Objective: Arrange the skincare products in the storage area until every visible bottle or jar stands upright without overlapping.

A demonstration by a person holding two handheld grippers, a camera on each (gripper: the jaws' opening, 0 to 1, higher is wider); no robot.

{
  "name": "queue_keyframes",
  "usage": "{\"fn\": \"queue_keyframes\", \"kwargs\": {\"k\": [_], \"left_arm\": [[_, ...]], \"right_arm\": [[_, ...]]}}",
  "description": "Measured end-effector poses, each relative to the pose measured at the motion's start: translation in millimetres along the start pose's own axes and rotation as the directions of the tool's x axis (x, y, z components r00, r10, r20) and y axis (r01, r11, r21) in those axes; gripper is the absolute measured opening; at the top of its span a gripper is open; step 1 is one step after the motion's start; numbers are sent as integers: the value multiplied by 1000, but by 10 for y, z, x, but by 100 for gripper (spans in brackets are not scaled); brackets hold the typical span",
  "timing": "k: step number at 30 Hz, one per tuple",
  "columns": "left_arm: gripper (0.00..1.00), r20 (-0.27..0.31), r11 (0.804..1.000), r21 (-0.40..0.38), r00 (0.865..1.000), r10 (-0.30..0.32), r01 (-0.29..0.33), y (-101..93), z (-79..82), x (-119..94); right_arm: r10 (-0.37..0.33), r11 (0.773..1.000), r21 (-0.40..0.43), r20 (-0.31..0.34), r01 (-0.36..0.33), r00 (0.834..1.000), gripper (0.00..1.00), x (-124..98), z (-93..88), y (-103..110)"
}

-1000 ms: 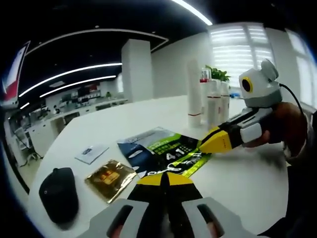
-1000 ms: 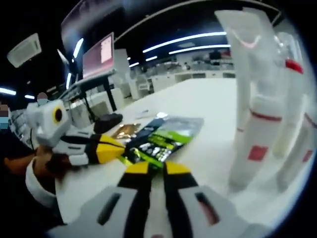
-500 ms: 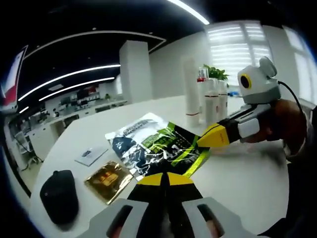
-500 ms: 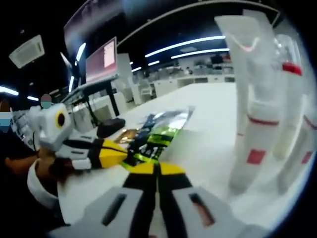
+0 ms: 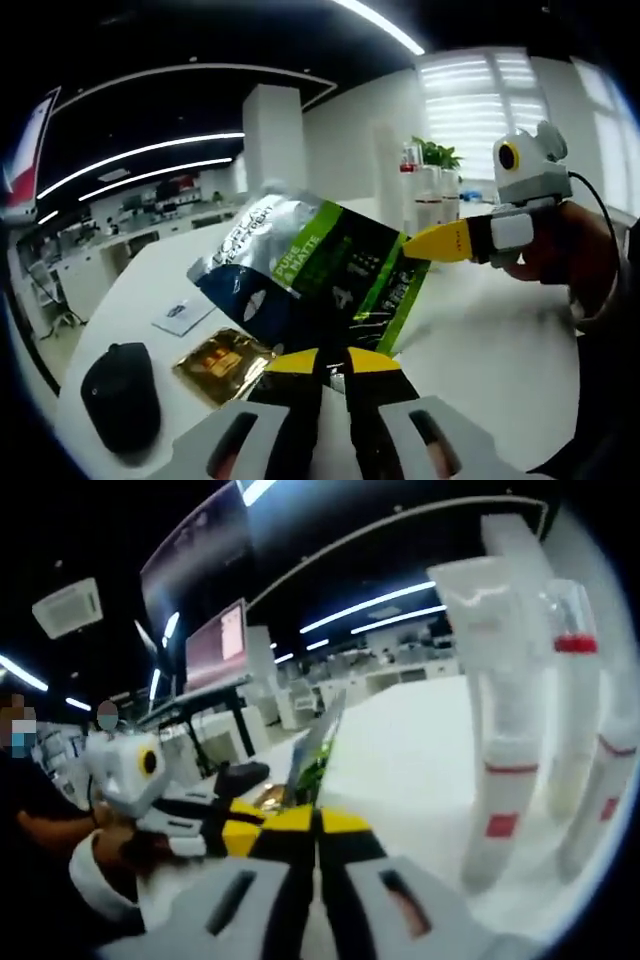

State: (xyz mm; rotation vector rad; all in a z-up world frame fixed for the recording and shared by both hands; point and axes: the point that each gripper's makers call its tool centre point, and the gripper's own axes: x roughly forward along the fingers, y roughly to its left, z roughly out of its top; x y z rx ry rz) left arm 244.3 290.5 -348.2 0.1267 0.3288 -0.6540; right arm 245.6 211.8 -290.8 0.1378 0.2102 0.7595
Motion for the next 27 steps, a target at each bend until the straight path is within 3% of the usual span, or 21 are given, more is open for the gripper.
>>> {"fn": "queue_keyframes", "kwargs": {"k": [5,7,13,15,18,24,25,27], "left_arm": [[13,23,1000,-14,1000,-11,12,-8,38,-14],[13,68,999,-29,997,-39,41,-53,116,-40],[16,108,994,-71,991,-74,82,-86,183,-85],[17,169,981,-103,975,-145,164,-192,294,-132],[20,264,934,-219,939,-222,283,-298,451,-222],[29,269,917,-248,932,-243,311,-366,457,-197],[30,287,905,-266,923,-255,333,-403,490,-200],[33,340,853,-333,895,-289,402,-479,585,-236]], "right_arm": [[19,1000,22,48,-20,999,0,-35,101,44],[26,999,19,60,-27,998,0,-52,135,70],[8,998,57,136,-16,991,0,-138,290,29],[8,996,83,154,-21,988,0,-167,340,17],[23,994,100,172,-41,985,0,-213,406,46],[44,991,111,200,-67,979,0,-291,529,56],[48,990,120,210,-75,976,0,-308,558,63],[63,984,145,236,-99,970,0,-349,625,96]]}}
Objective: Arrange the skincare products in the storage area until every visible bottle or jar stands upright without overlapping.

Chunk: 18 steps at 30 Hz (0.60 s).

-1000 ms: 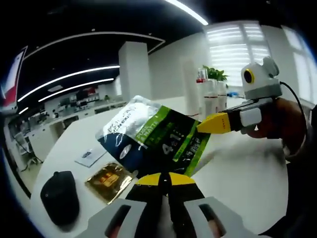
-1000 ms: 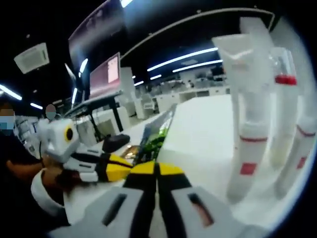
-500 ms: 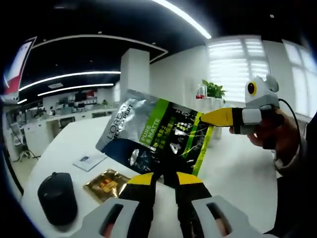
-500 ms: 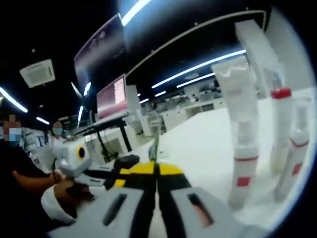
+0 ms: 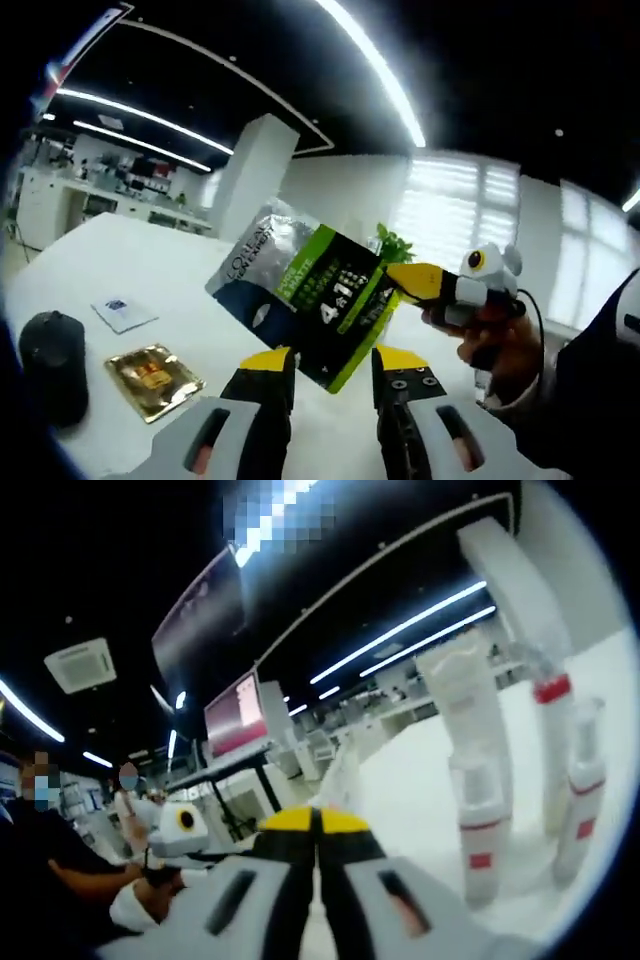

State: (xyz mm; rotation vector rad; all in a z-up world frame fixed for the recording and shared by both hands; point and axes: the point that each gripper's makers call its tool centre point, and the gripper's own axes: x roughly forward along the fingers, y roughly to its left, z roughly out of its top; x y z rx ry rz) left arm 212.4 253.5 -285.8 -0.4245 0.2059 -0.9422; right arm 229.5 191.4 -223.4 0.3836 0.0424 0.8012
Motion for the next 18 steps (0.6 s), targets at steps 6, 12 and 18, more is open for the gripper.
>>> {"fn": "queue_keyframes", "kwargs": {"k": [6,12,18], "left_arm": [[40,72,995,-84,996,-49,55,-117,126,18],[49,134,978,-183,988,-80,104,-166,198,18],[52,212,924,-294,960,-185,243,-360,294,24]], "right_arm": [[74,997,-13,28,-73,997,0,-74,224,250],[132,991,-29,42,-131,990,0,-133,372,486],[177,984,-24,76,-176,981,0,-163,479,624]]}}
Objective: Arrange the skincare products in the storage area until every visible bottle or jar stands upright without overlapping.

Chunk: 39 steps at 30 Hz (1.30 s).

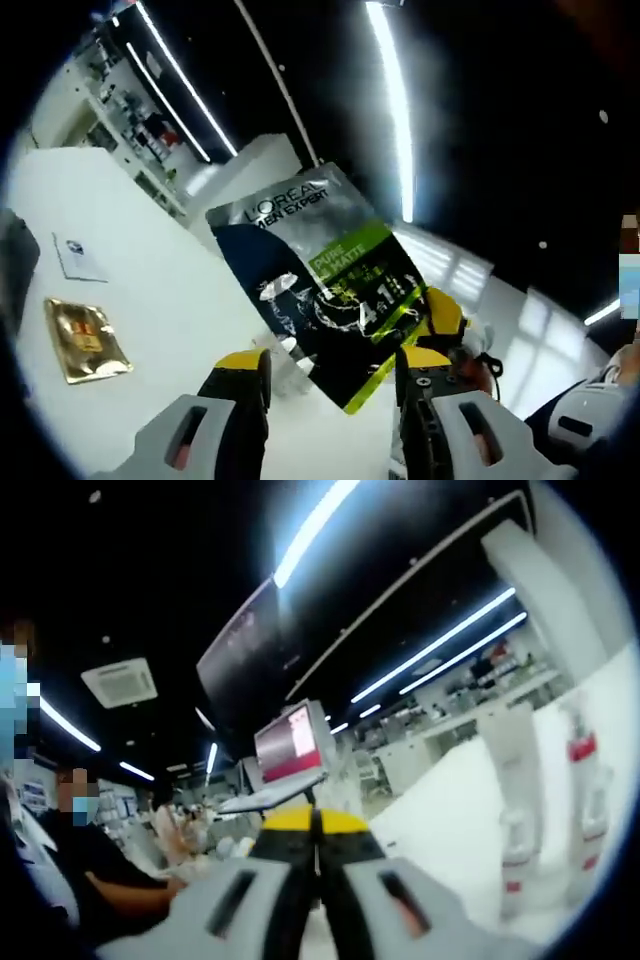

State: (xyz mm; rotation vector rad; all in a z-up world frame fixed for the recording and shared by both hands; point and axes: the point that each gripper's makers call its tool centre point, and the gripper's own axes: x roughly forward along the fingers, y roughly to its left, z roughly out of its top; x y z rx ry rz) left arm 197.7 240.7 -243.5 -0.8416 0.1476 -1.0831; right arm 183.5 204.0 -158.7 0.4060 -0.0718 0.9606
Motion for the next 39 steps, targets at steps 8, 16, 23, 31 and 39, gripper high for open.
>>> {"fn": "queue_keyframes", "kwargs": {"k": [8,16,23,31,39], "left_arm": [[52,75,995,-64,995,-71,76,-91,110,-6],[23,177,998,9,982,-59,58,-57,367,-148],[18,223,997,11,972,-73,72,-48,487,-234],[11,262,997,60,963,-59,44,-41,579,-298],[2,256,994,100,964,-67,43,-68,573,-305]], "right_arm": [[21,1000,21,5,-21,1000,0,-12,29,-15],[17,1000,13,14,-17,1000,0,-34,79,-44],[26,999,22,-22,-26,999,0,-22,-41,-79],[49,999,-12,-116,-51,992,0,-40,-249,-102],[-3,992,-124,-211,-24,977,0,-105,-445,-221]]}}
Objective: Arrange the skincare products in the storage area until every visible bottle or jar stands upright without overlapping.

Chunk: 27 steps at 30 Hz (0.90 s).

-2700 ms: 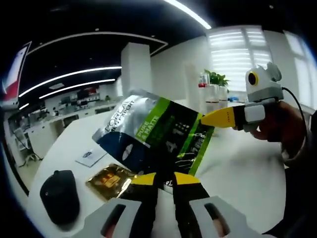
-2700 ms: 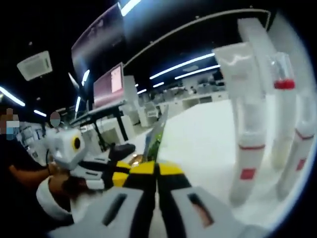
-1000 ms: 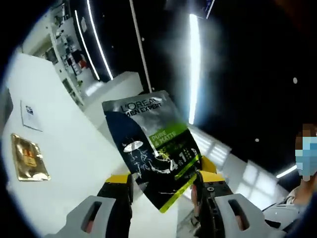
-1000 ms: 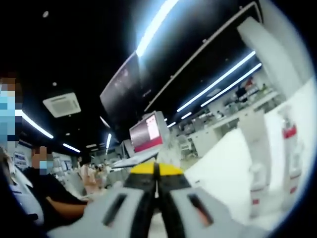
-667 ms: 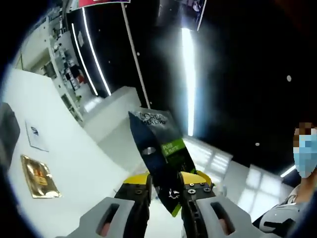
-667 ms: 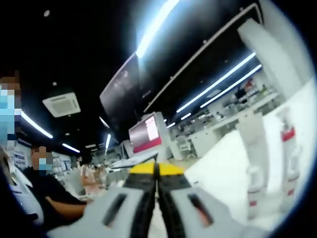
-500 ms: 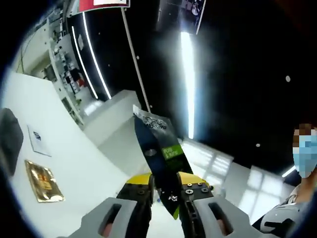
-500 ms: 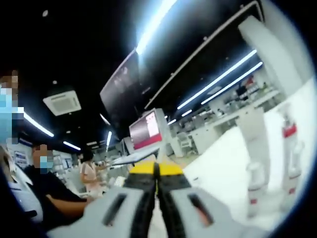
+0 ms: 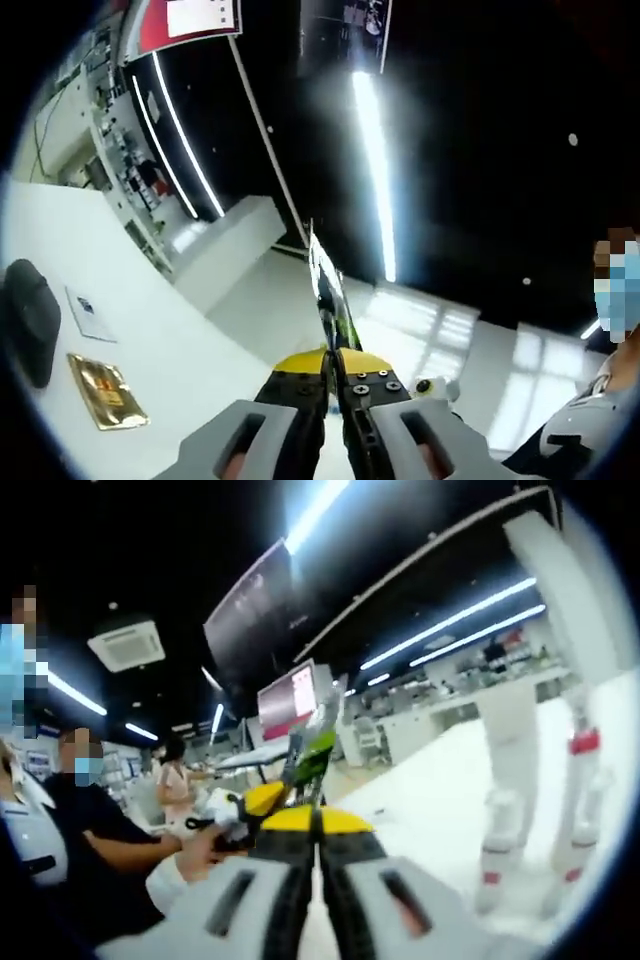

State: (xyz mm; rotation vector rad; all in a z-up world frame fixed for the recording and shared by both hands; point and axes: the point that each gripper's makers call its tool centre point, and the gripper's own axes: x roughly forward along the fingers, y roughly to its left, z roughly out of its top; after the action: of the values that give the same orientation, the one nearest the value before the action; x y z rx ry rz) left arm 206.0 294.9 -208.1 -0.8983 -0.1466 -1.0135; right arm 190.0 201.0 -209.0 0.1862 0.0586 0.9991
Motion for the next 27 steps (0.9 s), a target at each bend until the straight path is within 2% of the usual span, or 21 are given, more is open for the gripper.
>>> {"fn": "queue_keyframes", "kwargs": {"k": [6,8,17,21,24,25,27], "left_arm": [[1,-8,1000,-21,1000,-22,22,-20,-5,-21],[1,-13,999,8,999,-40,40,-56,-11,-35],[1,-57,999,46,998,-20,23,-76,-75,-13],[1,-107,997,71,994,-2,10,-53,-92,21],[1,-168,990,138,984,59,-36,48,-157,31],[1,-196,981,184,975,103,-67,101,-191,25],[1,-233,939,329,955,185,-101,189,-240,31]], "right_arm": [[24,1000,-3,-11,-24,1000,0,-14,-61,45],[25,1000,-18,-27,-26,999,0,-14,-100,60],[2,996,-91,-115,-12,993,0,-26,-285,33],[-6,996,-92,-127,-6,992,0,-53,-324,17],[-27,994,-104,-133,13,991,0,-91,-354,-21],[-39,992,-122,-136,22,990,0,-105,-365,-39],[-63,989,-139,-143,43,988,0,-119,-389,-74]]}}
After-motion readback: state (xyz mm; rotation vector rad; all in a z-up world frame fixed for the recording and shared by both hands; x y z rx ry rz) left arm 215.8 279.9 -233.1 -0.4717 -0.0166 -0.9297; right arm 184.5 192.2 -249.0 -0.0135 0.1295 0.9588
